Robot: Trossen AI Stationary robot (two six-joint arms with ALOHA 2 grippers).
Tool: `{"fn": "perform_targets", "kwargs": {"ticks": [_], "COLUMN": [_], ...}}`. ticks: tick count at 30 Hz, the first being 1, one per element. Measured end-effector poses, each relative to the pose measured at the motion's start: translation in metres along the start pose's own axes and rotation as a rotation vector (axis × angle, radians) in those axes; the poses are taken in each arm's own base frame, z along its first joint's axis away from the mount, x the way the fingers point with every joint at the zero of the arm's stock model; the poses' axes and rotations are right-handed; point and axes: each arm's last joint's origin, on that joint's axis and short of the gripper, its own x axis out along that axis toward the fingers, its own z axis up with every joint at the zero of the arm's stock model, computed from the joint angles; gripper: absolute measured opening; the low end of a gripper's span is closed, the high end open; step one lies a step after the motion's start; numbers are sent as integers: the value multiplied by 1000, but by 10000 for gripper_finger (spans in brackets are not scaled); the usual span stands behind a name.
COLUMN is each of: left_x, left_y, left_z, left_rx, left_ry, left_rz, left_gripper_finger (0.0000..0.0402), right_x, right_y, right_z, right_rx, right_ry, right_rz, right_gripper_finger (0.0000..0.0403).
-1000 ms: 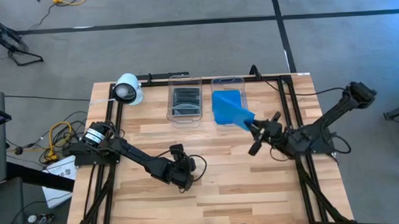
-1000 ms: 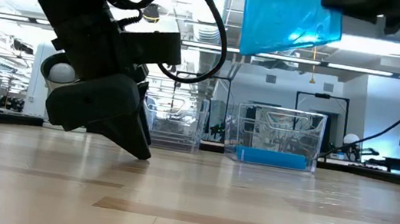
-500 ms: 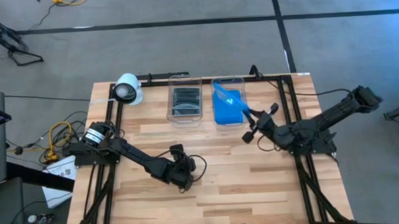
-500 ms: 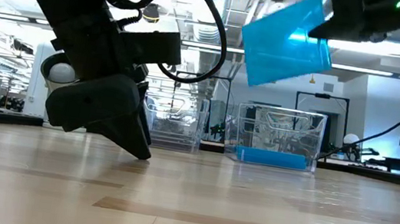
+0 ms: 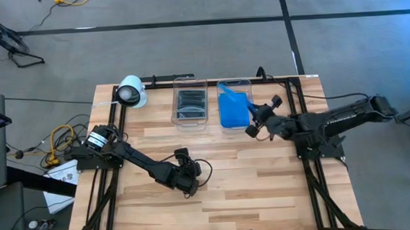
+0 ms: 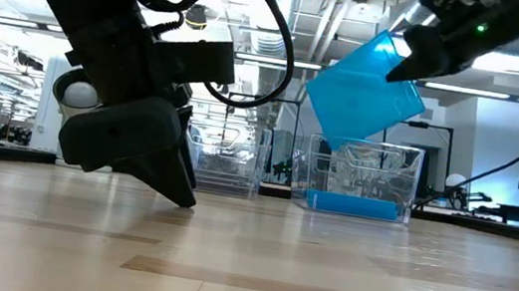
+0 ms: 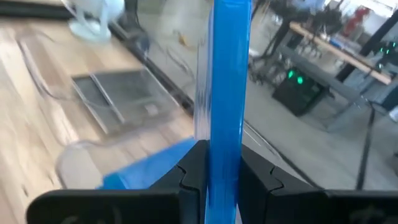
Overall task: Pick & place jewel cases by type
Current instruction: Put the blue CD case into the right transparent bin
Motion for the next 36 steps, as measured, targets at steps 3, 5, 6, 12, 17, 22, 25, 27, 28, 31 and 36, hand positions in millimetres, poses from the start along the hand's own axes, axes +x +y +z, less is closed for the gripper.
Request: {"fn": "perform_targets", "kwargs": {"ticks": [3,5,6,12,17,22,25,27,28,31,36], "left_x": [0,0,0,0,0,0,0,0,0,0,0], "left_y": [0,0,0,0,0,0,0,0,0,0,0], "left_z": [0,0,0,0,0,0,0,0,0,0,0], "left_rx": [2,3,4,6,6,6,6,7,7,6,6], "left_ry": [0,-1,-2,-3,-4,-4,-6,-7,-7,-7,-7], "left_rz": [1,2,4,7,7,6,6,6,6,5,5], "left_gripper_finger": [174,174,174,174,174,174,174,174,174,174,174], "right_x": [5,9,11,29,44,58,67,73,76,85,97], "right_y": [-8,-9,-9,-5,-1,5,7,9,10,12,15], "right_z": [11,17,19,31,36,36,34,35,36,36,32], "right_rx": [-42,-77,-101,-225,-297,-423,-481,-515,-529,-577,-660], "right_ry": [81,129,159,294,383,478,533,550,554,574,612], "right_rz": [6,15,21,42,21,40,42,43,43,50,36], "right_gripper_finger": [52,52,52,52,52,52,52,52,52,52,52]}}
